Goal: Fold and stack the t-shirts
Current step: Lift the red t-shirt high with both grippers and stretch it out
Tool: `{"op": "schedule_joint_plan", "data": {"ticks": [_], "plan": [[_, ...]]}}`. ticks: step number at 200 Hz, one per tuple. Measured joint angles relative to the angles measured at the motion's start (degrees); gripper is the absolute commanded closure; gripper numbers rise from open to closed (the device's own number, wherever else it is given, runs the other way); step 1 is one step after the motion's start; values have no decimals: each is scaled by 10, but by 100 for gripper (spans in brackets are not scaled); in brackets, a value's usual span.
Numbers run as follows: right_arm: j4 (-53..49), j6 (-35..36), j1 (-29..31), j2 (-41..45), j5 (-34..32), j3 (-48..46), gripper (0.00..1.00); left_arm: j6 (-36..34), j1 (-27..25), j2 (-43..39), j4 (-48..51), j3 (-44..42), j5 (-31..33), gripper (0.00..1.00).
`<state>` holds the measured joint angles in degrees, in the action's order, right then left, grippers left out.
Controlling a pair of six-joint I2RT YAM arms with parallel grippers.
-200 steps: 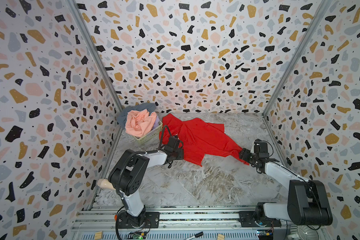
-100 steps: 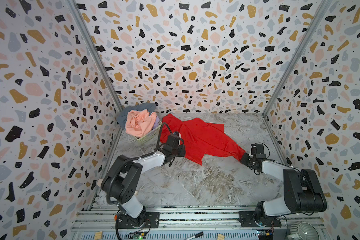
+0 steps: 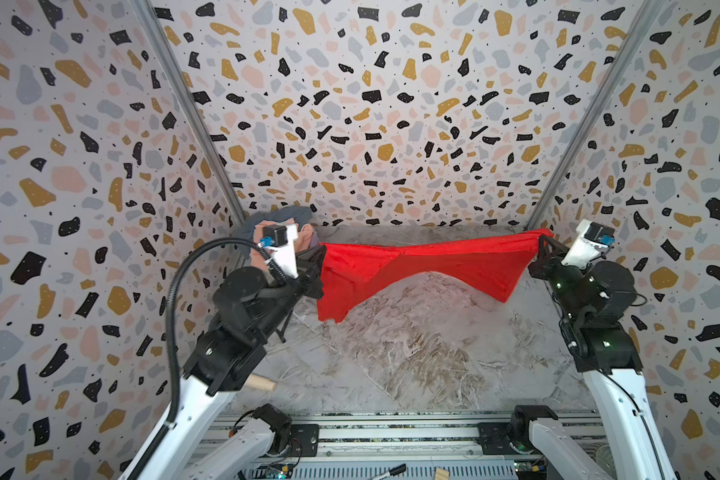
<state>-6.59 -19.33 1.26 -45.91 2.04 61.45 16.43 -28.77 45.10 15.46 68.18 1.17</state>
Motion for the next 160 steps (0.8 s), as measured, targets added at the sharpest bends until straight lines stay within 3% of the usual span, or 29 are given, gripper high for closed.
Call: {"op": "schedule_joint_plan", "data": {"ticks": [39, 86, 113, 135, 160], "plan": [[25, 2, 0, -30, 41, 18, 100, -23, 0, -1, -45, 17, 3, 100], [84, 4, 0, -218, 76, 77, 100, -42, 8, 211, -100, 89, -12, 100], [88, 9, 0, -338, 94, 165, 100, -32, 48, 373, -95, 196, -55, 100], [84, 18, -1, -406, 103, 258, 100, -21, 79, 501, -50, 366, -97, 100], [79, 31, -5, -413, 103, 328, 100, -12, 94, 548, -17, 493, -116, 100]]}}
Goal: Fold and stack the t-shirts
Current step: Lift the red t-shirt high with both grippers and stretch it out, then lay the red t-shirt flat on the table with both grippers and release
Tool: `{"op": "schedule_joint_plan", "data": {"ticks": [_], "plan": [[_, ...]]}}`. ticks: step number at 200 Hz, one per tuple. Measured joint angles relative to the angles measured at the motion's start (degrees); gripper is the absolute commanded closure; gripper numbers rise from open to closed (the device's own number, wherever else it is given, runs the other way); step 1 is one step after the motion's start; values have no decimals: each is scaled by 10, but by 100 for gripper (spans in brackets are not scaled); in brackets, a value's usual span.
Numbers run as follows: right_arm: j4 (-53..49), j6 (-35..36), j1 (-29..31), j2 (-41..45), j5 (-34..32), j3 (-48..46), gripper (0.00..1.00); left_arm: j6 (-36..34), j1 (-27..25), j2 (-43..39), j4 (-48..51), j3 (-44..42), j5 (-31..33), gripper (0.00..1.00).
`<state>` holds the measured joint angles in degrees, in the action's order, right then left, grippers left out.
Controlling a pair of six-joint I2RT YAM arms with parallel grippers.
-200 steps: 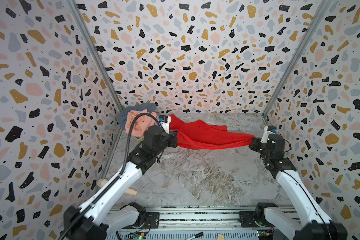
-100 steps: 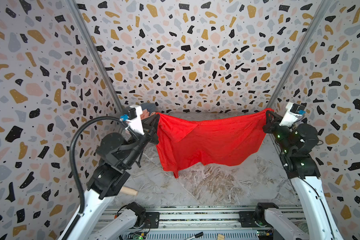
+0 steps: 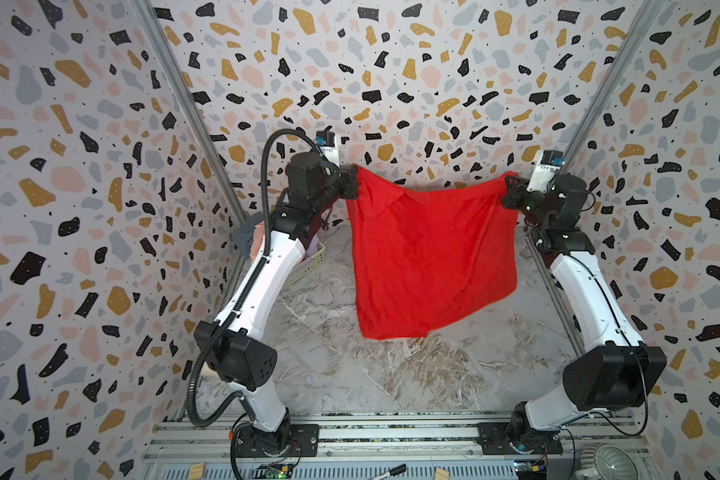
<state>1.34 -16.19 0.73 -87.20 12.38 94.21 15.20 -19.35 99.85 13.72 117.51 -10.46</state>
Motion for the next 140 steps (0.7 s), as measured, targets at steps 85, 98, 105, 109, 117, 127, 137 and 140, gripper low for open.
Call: {"op": "schedule_joint_plan", "data": {"ticks": [85, 98, 105, 109, 117, 127, 137, 140], "plan": [[26, -15, -5, 327, -16, -307, 100, 28, -1, -403, -24, -385, 48, 95], [8, -29, -5, 341, -22, -387, 100, 54, -1, -446, -23, -477, 44, 77], [-4, -34, -5, 335, -26, -410, 100, 71, -1, -464, -16, -539, 36, 67], [-11, -37, -5, 330, -30, -430, 100, 79, -1, -468, -12, -560, 31, 62], [-23, -43, -5, 313, -37, -466, 100, 98, -1, -477, 3, -618, 19, 53], [-35, -50, -6, 288, -41, -511, 100, 119, -1, -475, 25, -670, 10, 49], [-54, -54, -7, 261, -42, -560, 100, 135, -1, -472, 61, -719, 3, 44], [-61, -56, -7, 253, -41, -572, 100, 137, -1, -472, 73, -729, 3, 42]]}}
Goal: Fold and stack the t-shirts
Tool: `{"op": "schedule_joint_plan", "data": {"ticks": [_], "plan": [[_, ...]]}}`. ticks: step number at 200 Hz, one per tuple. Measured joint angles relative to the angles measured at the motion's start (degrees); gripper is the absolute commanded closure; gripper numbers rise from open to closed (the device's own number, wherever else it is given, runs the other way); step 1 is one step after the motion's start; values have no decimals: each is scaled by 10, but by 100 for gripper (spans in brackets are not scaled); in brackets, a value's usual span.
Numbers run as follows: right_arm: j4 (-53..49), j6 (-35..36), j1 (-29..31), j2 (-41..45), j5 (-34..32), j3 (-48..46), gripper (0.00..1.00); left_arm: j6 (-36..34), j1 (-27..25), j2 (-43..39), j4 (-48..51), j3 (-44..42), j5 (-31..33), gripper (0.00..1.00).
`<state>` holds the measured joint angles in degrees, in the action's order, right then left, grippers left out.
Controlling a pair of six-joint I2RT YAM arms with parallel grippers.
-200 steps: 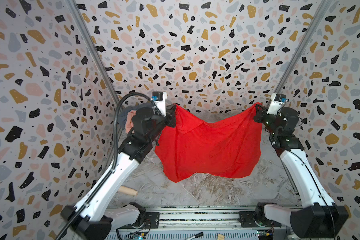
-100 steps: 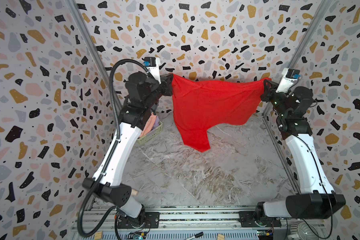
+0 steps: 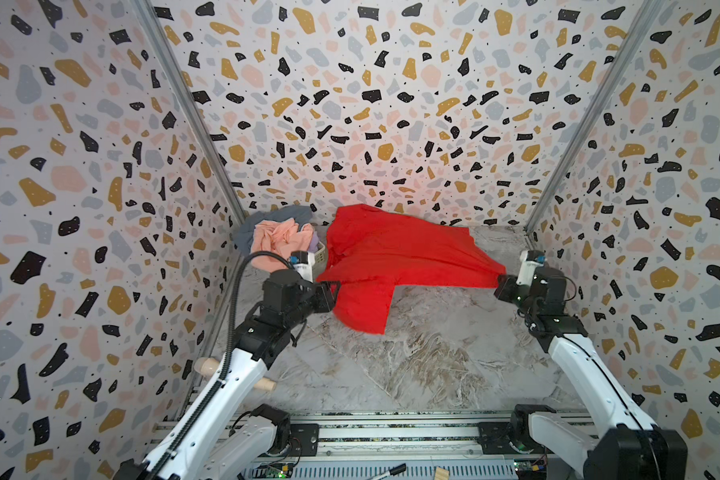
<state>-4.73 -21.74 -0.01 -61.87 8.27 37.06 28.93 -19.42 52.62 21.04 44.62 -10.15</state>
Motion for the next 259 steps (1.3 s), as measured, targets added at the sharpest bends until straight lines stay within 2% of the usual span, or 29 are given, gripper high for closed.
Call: {"op": "schedule_joint_plan", "data": {"ticks": [18, 37, 64, 87, 158, 191, 207, 225, 259], "plan": [[-24, -4, 0, -35, 1, -44, 100, 14, 0, -7, 48, -20, -1, 35], [-24, -7, 0, -60, 0, -52, 100, 16, 0, -10, 41, -7, -2, 34], [-13, -13, -1, -70, -14, -52, 100, 14, 0, 34, 5, 0, -19, 34], [-12, -18, -2, -71, -36, -52, 100, 18, -8, 77, -19, -33, -24, 35], [-13, -40, -8, -49, -67, -52, 100, 89, -155, 112, -28, -152, 20, 36], [-13, -43, -13, -42, -73, -55, 100, 118, -188, 116, -30, -181, 49, 35], [-13, -46, -15, -42, -75, -61, 100, 112, -189, 125, -21, -162, 81, 32], [-13, -52, -15, -45, -77, -71, 100, 91, -186, 158, -14, -92, 128, 30], [-17, -59, -24, -64, -83, -81, 100, 47, -156, 256, -92, 42, 170, 30]]}}
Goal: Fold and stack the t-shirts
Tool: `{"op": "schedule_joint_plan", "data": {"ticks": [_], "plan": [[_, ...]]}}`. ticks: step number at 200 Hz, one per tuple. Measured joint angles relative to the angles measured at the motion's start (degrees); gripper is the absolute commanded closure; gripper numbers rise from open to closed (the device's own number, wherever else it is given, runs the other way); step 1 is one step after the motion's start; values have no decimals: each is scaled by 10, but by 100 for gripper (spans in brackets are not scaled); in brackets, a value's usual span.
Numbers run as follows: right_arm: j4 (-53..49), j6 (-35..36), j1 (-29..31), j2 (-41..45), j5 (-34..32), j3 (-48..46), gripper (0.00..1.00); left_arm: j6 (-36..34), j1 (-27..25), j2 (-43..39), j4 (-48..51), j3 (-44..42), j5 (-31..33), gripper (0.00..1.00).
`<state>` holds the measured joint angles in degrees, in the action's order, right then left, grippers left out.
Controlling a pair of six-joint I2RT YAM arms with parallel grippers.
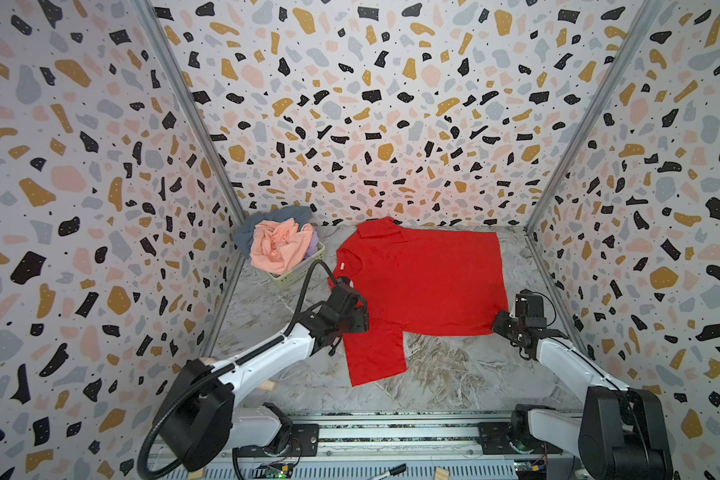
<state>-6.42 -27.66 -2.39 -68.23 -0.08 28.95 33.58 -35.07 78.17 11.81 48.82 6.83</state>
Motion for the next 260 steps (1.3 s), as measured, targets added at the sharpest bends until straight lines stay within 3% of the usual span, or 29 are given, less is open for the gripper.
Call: {"op": "schedule_joint_plan", "data": {"ticks": [27, 35, 50, 82, 122, 150, 196, 260], "plan": [[-9, -7, -17, -18, 0, 0, 96, -21, 34, 113, -63, 70, -3, 30], [-13, -10, -20, -22, 0, 0, 86, -25, 46, 153, -75, 94, -6, 30], [-30, -20, -23, -30, -5, 1, 59, -30, 67, 219, -88, 135, -21, 31], [-78, -45, -24, -13, -31, 2, 43, -34, 98, 313, -102, 198, -46, 31], [-113, -52, -25, 95, -70, 39, 43, -44, 101, 350, -111, 233, -60, 31], [-55, -42, -25, 111, -41, 58, 43, -42, 106, 362, -120, 233, -72, 32], [62, -33, -8, -31, 66, 58, 44, -28, 133, 361, -169, 181, -86, 32], [123, -7, 23, -162, 122, 76, 44, 6, 180, 279, -264, 33, -95, 32]]}}
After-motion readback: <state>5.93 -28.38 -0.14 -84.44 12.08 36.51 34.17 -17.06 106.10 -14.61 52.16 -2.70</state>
